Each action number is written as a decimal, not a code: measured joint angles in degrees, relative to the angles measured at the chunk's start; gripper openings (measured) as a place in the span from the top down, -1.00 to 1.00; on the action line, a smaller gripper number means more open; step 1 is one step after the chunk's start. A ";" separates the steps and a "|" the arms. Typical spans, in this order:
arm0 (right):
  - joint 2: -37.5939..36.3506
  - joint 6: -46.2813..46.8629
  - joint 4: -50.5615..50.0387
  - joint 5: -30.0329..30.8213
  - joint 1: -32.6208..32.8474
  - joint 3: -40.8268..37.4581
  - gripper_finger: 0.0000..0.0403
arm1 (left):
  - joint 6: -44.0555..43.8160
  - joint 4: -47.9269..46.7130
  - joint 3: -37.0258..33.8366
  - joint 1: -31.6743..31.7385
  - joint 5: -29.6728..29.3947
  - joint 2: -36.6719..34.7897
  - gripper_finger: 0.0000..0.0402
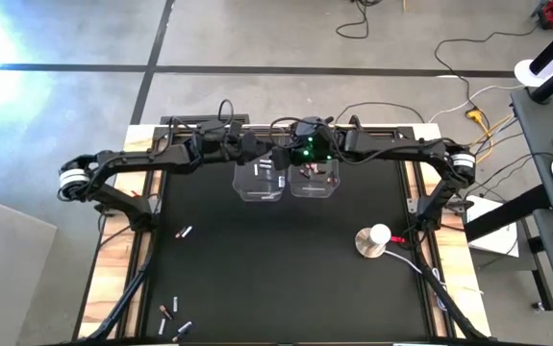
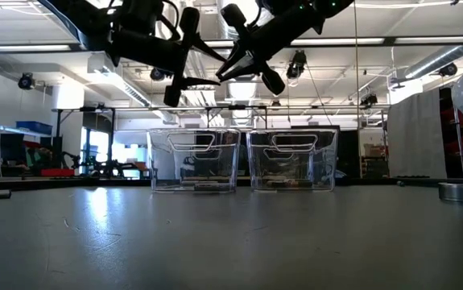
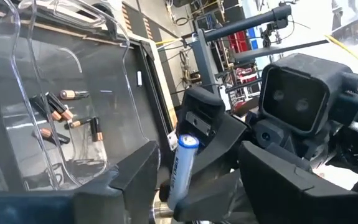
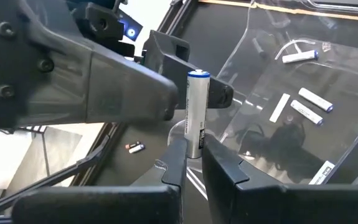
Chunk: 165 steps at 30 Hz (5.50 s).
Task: Sort batteries
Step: Put the white battery into the left transparent bin
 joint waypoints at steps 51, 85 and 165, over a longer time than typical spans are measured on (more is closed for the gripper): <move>-6.17 -4.02 -2.93 -1.15 -0.64 -0.07 0.30 | 15.39 -7.69 2.86 3.27 6.51 0.39 0.94; -27.85 -16.98 -37.05 18.44 -1.51 -0.25 0.07 | 78.89 -76.55 44.83 0.45 -7.50 35.03 0.94; -29.90 12.36 -32.73 27.15 -34.78 -39.15 -0.11 | 66.07 -68.62 35.94 -1.53 -10.41 14.70 0.33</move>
